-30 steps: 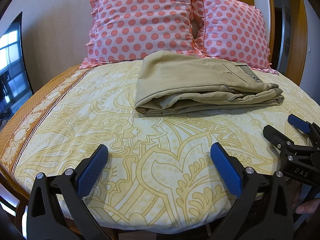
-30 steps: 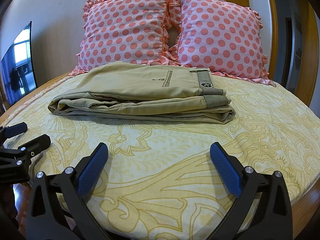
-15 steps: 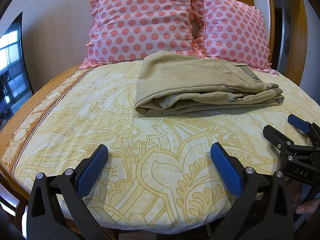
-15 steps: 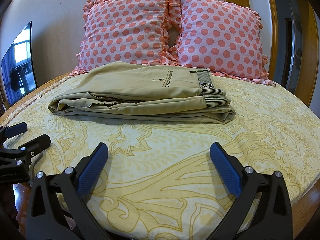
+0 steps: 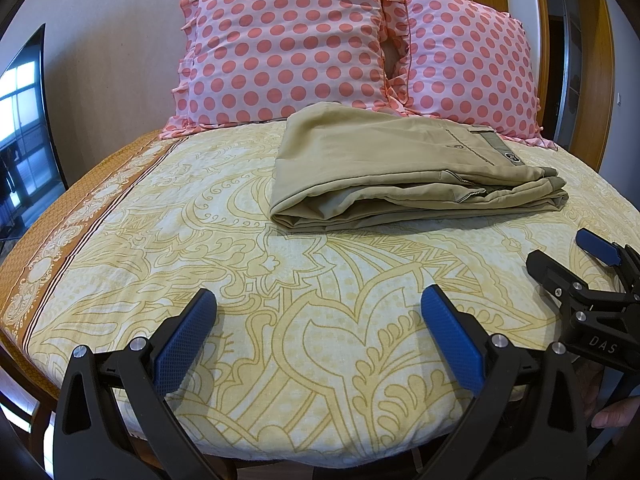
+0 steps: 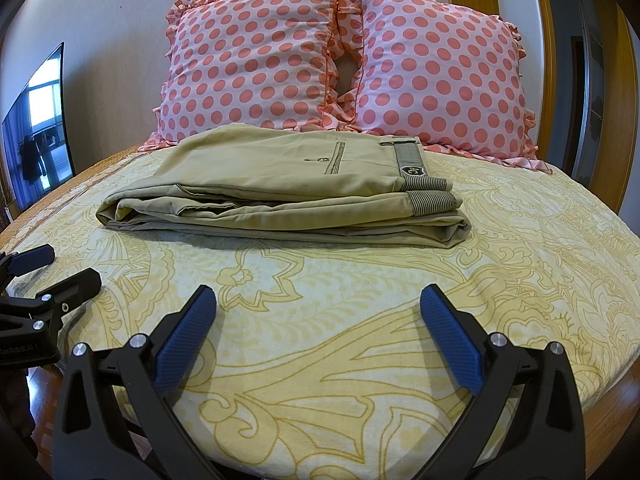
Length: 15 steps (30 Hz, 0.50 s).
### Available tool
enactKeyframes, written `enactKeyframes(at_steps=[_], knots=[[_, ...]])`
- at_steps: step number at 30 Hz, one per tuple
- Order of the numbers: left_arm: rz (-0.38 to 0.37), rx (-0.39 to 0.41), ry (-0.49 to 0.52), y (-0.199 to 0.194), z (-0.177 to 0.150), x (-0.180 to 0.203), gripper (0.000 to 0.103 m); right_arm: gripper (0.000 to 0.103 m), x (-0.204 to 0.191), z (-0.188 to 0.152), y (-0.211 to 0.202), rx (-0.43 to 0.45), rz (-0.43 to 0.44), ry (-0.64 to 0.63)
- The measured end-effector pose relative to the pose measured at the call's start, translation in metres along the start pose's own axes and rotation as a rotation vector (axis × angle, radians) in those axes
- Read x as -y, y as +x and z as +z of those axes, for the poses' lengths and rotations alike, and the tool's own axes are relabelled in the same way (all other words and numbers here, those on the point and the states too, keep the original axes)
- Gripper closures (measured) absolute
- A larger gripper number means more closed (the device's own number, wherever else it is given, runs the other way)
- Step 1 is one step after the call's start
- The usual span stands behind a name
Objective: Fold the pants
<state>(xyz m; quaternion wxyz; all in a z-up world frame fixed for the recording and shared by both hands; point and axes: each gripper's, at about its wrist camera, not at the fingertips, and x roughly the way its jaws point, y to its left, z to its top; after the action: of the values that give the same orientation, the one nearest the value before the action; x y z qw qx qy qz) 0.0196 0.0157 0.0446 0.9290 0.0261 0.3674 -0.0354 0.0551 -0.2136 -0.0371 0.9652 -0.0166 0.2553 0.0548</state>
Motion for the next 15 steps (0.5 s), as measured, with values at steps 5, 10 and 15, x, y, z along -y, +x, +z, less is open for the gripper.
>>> enactKeyframes(at_steps=[5, 10, 15], knots=[[0.001, 0.000, -0.001, 0.0000, -0.0002, 0.0004, 0.001, 0.002, -0.0004, 0.0003, -0.0002, 0.000, -0.001, 0.000], [0.001, -0.002, -0.001, 0.0001, 0.0002, 0.0002, 0.001, 0.002, -0.0004, 0.0004, -0.0001, 0.000, -0.001, 0.000], [-0.001, 0.004, -0.001, -0.0008, 0.0000, 0.0009, 0.001, 0.002, -0.0006, 0.0005, -0.0001, 0.000, -0.001, 0.000]])
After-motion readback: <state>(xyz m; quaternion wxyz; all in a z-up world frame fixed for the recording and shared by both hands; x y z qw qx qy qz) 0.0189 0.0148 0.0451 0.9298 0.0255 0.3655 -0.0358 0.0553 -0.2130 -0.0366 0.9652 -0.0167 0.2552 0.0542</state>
